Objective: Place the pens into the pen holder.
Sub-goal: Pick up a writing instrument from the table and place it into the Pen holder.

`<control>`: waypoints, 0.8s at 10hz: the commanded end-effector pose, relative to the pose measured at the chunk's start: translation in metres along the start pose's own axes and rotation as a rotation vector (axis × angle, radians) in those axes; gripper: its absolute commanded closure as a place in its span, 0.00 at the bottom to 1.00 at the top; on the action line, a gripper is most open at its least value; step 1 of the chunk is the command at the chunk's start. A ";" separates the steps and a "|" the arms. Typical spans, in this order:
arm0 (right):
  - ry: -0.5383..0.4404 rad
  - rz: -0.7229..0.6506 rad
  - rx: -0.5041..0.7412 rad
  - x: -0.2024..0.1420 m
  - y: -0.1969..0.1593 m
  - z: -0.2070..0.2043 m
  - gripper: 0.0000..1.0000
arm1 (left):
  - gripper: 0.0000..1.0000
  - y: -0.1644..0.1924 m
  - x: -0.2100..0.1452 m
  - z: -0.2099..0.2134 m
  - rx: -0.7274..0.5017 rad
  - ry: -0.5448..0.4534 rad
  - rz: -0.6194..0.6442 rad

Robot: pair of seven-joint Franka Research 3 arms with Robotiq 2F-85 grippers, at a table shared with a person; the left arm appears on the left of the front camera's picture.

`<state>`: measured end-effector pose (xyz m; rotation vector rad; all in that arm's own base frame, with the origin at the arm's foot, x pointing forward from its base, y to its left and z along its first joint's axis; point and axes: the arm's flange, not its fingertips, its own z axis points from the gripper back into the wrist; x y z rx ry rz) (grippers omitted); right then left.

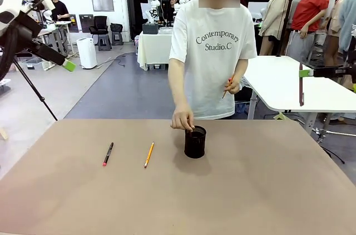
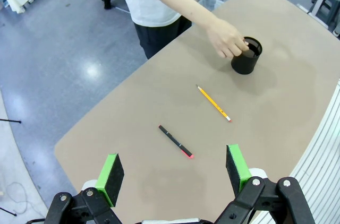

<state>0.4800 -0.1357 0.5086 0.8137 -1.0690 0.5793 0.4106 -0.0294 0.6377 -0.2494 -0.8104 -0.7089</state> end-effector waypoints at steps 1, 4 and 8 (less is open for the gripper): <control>-0.001 0.008 0.006 0.003 0.003 -0.003 1.00 | 0.00 0.000 0.000 0.002 -0.003 -0.004 -0.005; -0.001 0.008 0.006 0.003 0.003 -0.003 1.00 | 0.00 0.000 0.000 0.002 -0.003 -0.004 -0.005; -0.001 0.008 0.006 0.003 0.003 -0.003 1.00 | 0.00 0.000 0.000 0.002 -0.003 -0.004 -0.005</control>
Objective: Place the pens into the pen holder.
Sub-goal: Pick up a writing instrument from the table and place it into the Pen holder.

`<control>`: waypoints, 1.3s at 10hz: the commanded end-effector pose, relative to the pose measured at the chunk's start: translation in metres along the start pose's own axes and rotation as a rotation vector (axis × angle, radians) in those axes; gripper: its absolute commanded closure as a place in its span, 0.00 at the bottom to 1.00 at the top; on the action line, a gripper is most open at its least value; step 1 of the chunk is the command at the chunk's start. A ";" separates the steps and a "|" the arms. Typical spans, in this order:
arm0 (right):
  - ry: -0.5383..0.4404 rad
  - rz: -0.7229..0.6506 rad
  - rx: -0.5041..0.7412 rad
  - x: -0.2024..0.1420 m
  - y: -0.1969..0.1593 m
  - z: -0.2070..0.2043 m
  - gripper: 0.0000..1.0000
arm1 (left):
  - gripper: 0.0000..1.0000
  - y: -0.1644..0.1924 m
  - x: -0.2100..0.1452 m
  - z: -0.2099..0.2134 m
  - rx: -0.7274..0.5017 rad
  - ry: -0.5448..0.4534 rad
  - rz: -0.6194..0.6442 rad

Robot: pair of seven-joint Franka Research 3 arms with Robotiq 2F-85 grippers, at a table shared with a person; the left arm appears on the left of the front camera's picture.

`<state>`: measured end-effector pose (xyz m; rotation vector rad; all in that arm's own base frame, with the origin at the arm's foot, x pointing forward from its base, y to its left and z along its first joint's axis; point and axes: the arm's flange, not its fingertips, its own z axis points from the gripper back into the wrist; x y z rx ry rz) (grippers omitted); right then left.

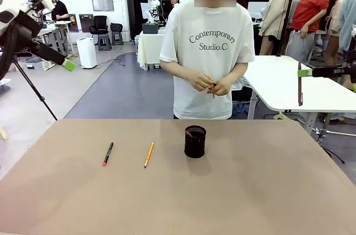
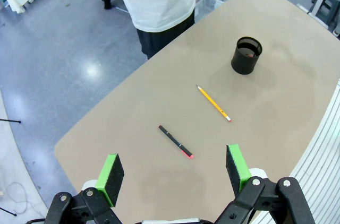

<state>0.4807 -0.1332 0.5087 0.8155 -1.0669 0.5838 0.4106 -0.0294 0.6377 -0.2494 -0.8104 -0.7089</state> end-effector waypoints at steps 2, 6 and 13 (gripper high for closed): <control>-0.003 0.006 0.002 0.003 0.002 -0.001 1.00 | 0.00 0.000 0.000 0.002 -0.003 -0.004 -0.005; -0.003 0.006 0.002 0.003 0.002 -0.001 1.00 | 0.00 0.000 0.000 0.002 -0.003 -0.004 -0.005; -0.003 0.006 0.002 0.003 0.002 -0.001 1.00 | 0.00 0.000 0.000 0.002 -0.003 -0.004 -0.005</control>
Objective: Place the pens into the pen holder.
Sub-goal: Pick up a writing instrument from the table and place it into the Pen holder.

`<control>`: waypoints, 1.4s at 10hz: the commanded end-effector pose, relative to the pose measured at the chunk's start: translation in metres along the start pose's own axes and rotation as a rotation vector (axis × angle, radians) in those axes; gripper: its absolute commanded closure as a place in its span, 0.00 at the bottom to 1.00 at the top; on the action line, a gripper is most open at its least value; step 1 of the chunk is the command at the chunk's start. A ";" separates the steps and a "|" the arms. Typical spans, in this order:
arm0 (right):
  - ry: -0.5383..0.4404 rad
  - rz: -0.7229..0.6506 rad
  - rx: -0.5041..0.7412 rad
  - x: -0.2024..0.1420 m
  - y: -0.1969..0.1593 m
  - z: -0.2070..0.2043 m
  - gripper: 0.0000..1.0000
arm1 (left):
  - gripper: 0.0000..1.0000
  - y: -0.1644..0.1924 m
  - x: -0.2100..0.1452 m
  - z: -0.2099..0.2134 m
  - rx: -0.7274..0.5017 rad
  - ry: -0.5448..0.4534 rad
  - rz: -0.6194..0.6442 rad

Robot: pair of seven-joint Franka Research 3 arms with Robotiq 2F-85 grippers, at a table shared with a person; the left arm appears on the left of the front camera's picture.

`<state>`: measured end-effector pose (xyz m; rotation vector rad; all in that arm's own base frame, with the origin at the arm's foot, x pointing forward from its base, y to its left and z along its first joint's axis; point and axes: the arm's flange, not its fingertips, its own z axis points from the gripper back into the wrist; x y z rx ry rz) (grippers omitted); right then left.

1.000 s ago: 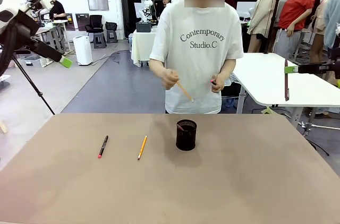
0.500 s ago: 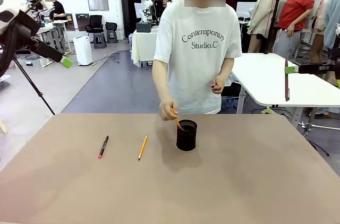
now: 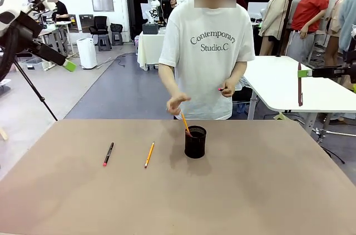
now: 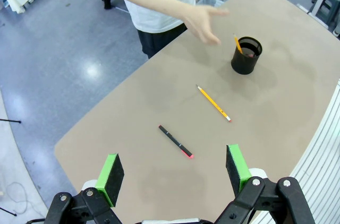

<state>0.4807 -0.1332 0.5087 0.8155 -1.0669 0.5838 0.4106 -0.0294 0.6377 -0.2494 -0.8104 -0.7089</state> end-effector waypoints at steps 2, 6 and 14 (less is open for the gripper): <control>-0.003 0.006 0.002 0.003 0.002 -0.001 1.00 | 0.00 0.000 0.000 0.002 -0.003 -0.004 -0.005; -0.003 0.006 0.002 0.003 0.002 -0.001 1.00 | 0.00 0.000 0.000 0.002 -0.003 -0.004 -0.005; -0.003 0.006 0.002 0.003 0.002 -0.001 1.00 | 0.00 0.000 0.000 0.002 -0.003 -0.004 -0.005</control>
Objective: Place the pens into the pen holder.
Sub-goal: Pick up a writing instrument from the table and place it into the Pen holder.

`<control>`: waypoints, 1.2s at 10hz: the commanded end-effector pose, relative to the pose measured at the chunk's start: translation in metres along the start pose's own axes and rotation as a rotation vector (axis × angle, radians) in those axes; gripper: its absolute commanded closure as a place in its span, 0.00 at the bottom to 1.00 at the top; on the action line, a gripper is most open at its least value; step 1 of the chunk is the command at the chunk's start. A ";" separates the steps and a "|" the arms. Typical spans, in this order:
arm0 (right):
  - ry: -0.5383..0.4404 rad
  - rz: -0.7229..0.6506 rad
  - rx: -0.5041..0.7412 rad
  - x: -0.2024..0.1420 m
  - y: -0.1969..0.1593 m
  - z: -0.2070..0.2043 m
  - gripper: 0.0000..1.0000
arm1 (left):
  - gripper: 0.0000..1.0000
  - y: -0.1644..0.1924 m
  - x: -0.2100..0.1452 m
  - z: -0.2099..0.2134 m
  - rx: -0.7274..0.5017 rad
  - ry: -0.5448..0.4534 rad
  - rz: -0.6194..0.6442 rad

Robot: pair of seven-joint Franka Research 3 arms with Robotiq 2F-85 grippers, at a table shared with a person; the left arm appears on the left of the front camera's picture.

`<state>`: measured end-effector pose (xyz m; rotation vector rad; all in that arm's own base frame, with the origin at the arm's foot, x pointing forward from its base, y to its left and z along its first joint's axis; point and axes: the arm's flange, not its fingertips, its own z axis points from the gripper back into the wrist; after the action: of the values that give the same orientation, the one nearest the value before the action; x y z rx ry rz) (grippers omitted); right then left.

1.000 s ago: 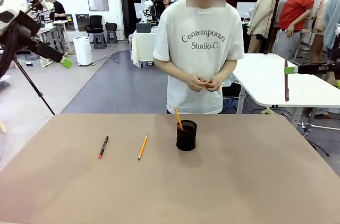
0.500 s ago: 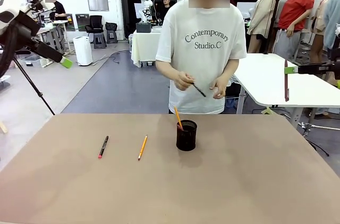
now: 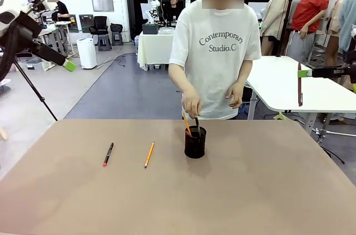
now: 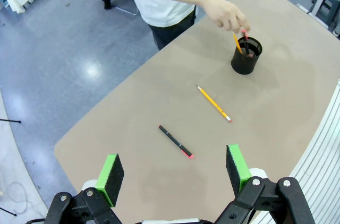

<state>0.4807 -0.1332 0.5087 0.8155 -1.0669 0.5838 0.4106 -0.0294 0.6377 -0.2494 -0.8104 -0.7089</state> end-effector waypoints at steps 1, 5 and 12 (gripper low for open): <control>-0.003 0.006 0.002 0.003 0.002 -0.001 1.00 | 0.00 0.000 0.000 0.002 -0.003 -0.004 -0.005; -0.003 0.006 0.002 0.003 0.002 -0.001 1.00 | 0.00 0.000 0.000 0.002 -0.003 -0.004 -0.005; -0.003 0.006 0.002 0.003 0.002 -0.001 1.00 | 0.00 0.000 0.000 0.002 -0.003 -0.004 -0.005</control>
<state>0.4807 -0.1332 0.5087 0.8155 -1.0669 0.5838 0.4106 -0.0294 0.6377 -0.2494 -0.8104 -0.7089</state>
